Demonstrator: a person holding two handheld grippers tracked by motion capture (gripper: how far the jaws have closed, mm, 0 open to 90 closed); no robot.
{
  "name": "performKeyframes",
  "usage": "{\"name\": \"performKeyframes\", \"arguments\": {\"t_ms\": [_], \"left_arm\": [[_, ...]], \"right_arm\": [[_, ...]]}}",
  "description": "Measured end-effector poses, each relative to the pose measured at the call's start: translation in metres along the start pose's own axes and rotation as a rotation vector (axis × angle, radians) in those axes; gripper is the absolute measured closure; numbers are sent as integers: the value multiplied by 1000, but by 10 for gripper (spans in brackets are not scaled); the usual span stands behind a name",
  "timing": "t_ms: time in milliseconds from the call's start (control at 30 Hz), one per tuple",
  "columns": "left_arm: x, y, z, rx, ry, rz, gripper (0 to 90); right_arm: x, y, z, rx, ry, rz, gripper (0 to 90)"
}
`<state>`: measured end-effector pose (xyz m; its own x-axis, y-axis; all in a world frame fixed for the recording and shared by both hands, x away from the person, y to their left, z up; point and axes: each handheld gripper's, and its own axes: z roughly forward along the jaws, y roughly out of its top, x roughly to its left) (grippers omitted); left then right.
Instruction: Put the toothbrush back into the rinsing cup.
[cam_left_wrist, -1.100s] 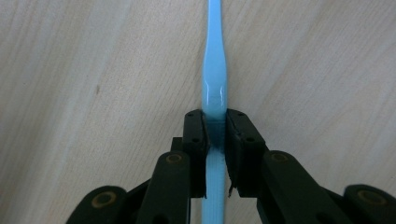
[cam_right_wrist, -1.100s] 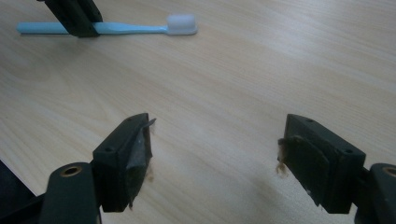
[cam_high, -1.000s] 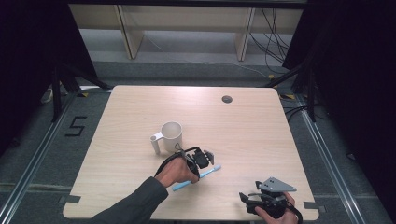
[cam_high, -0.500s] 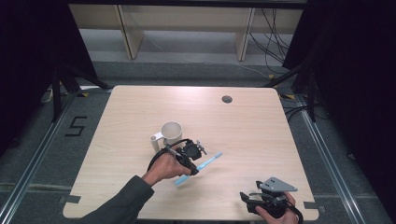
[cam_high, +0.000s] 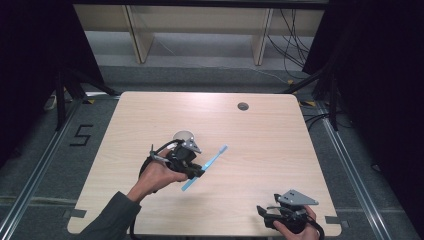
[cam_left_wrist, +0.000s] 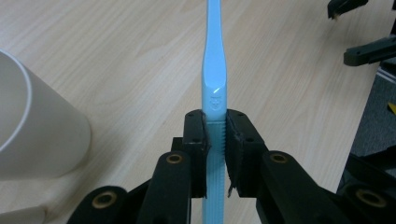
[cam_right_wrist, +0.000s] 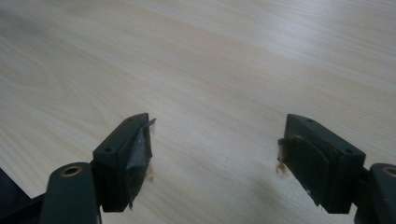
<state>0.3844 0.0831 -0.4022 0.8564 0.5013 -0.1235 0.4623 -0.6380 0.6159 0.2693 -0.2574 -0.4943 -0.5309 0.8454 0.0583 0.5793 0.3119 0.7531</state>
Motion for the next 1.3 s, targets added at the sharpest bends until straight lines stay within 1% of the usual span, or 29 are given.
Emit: {"name": "performKeyframes", "arguments": {"t_ms": [67, 100, 133, 167, 200, 233, 267, 300, 333, 367, 400, 433, 467, 500, 667, 700, 800, 833, 867, 900, 933, 967, 1067, 1100, 1133, 1167, 1233, 1267, 1300], "left_arm": [[-1, -3, -3, -25, -19, -3, 783], [-1, -3, -3, -25, -19, -3, 783], [-1, -5, -4, -51, -17, -13, 783], [-1, -9, -7, -75, -12, -6, 783], [-1, -11, -9, -92, -9, -16, 783], [-1, -11, -9, -92, -9, -16, 783], [1, -15, -13, -122, -5, -29, 783], [1, -17, -16, -134, 2, -32, 783], [2, -19, -18, -145, -5, -39, 783], [3, -20, -20, -152, -3, -41, 783], [3, -21, -23, -168, -1, -49, 783], [4, -23, -26, -177, -12, -51, 783], [5, -24, -28, -185, -3, -52, 783], [6, -25, -30, -194, 7, -54, 783], [11, -31, -39, -233, 18, -77, 783], [13, -32, -40, -244, 27, -86, 783], [17, -37, -42, -259, 43, -101, 783], [19, -38, -43, -267, 38, -101, 783], [20, -39, -44, -278, 51, -105, 783], [21, -41, -44, -286, 45, -108, 783], [20, -42, -45, -293, 52, -116, 783], [21, -43, -47, -301, 57, -110, 783], [23, -45, -49, -313, 62, -114, 784], [24, -46, -51, -325, 67, -124, 783], [25, -47, -51, -337, 71, -120, 784], [25, -48, -52, -345, 78, -127, 784], [27, -49, -54, -367, 82, -133, 784], [27, -49, -54, -367, 82, -133, 784], [27, -50, -55, -382, 77, -139, 783]], "right_arm": [[0, 0, 0, -1, 0, -1, 252], [0, 0, 0, -1, 0, -1, 252], [0, 0, 0, -1, 1, -1, 251], [1, 0, 0, 1, 8, 21, 252], [-1, 0, 0, -3, 1, 1, 251], [-1, 0, 0, -2, 0, 2, 251], [-1, 0, 0, -3, 2, 0, 251], [-1, 0, 0, -2, 2, 2, 251], [0, 0, 0, -3, 3, 7, 251], [1, 0, 0, 0, 8, 21, 251], [1, 0, 0, 1, 7, 21, 251], [1, 0, 0, 1, 9, 21, 252], [1, 0, 0, 1, 8, 21, 251], [-1, 0, 0, -3, 2, 0, 252], [0, 0, 0, -3, 1, 1, 251], [1, 0, 0, 1, 8, 23, 251], [-1, 0, 0, -1, 2, 0, 251], [-1, 0, 0, 0, 2, 0, 252], [-1, 0, 0, 1, 1, 2, 251], [-1, 0, 0, -1, 2, 0, 251], [0, 0, 0, 4, 4, 6, 251], [0, 0, 0, 4, 1, -2, 251], [0, 0, 0, 4, 0, -2, 251], [0, 0, 0, 7, 0, 0, 251], [0, 0, 1, 5, 6, 4, 251], [0, 0, 0, 3, 2, -2, 251], [1, 0, 0, 8, 7, 18, 251], [1, 0, 0, 8, 7, 18, 251], [0, 0, 0, 5, 0, -3, 251]]}}
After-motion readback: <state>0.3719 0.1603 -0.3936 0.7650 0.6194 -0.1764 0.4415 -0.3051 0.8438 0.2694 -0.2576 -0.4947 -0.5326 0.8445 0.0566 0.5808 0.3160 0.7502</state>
